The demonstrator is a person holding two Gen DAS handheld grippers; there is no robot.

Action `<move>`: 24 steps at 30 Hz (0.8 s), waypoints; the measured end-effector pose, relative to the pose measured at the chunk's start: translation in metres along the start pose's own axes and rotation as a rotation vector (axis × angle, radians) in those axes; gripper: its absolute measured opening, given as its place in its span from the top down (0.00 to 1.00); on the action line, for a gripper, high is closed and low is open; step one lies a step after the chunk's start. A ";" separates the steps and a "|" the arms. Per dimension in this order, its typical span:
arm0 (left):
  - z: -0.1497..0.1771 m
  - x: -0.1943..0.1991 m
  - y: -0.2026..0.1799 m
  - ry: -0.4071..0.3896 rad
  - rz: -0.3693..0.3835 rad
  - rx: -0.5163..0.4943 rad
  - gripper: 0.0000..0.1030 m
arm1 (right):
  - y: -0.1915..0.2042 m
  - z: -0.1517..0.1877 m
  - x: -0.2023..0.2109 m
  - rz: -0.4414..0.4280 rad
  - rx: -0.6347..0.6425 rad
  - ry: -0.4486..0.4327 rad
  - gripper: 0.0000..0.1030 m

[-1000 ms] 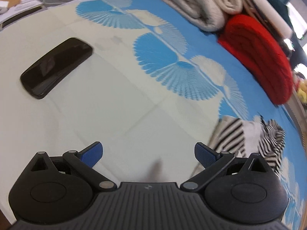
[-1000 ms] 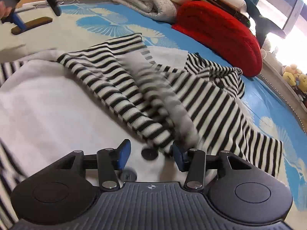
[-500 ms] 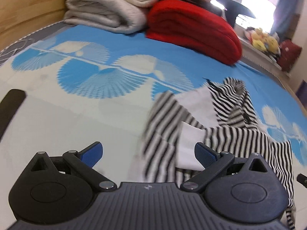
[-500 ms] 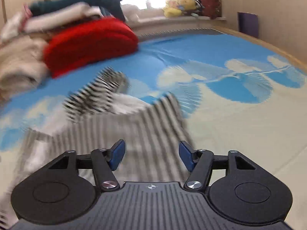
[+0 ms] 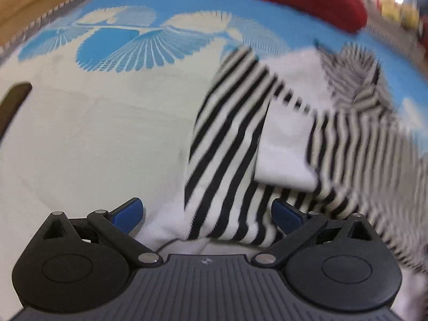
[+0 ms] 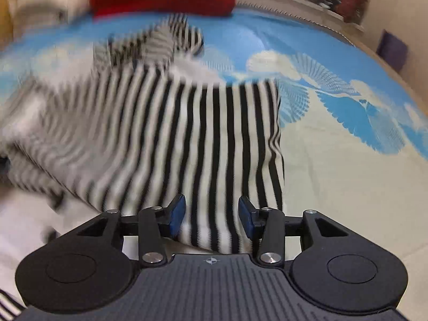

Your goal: Fold small clothes

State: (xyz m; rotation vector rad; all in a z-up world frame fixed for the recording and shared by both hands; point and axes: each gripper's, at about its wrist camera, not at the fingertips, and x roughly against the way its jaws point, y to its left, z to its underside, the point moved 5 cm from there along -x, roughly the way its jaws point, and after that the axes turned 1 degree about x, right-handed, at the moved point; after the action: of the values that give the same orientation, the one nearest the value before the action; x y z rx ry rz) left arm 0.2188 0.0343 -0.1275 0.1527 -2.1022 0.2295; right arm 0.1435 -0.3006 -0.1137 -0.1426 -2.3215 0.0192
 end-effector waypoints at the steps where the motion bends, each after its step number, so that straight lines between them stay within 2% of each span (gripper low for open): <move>1: -0.003 0.005 0.006 -0.017 0.014 0.022 0.01 | -0.001 0.000 0.003 -0.027 -0.006 -0.009 0.48; 5: -0.015 0.022 0.023 -0.094 0.027 0.027 0.01 | -0.012 0.012 -0.005 0.036 0.006 0.037 0.45; 8: -0.021 0.036 0.026 -0.162 0.064 -0.004 0.01 | -0.020 0.005 0.008 -0.013 -0.071 -0.029 0.45; 12: -0.025 0.046 0.006 -0.244 0.086 -0.060 0.01 | -0.022 -0.004 0.026 -0.065 -0.147 -0.110 0.45; 17: -0.015 0.033 -0.039 -0.222 0.088 -0.118 0.01 | -0.004 -0.009 0.014 -0.067 -0.140 -0.066 0.44; 20: -0.009 0.029 -0.051 -0.274 0.042 -0.121 0.01 | 0.009 -0.014 0.021 -0.095 -0.131 -0.084 0.44; 21: -0.008 0.021 -0.053 -0.258 -0.003 -0.128 0.01 | 0.012 -0.015 0.022 -0.100 -0.121 -0.088 0.44; 24: 0.000 -0.019 -0.045 -0.093 -0.126 -0.151 0.00 | 0.018 -0.014 0.018 -0.083 -0.087 -0.062 0.41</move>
State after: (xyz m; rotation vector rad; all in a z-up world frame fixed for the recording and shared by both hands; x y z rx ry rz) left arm 0.2370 -0.0090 -0.1392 0.2084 -2.1833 -0.0124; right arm 0.1431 -0.2817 -0.0922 -0.0898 -2.3887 -0.1206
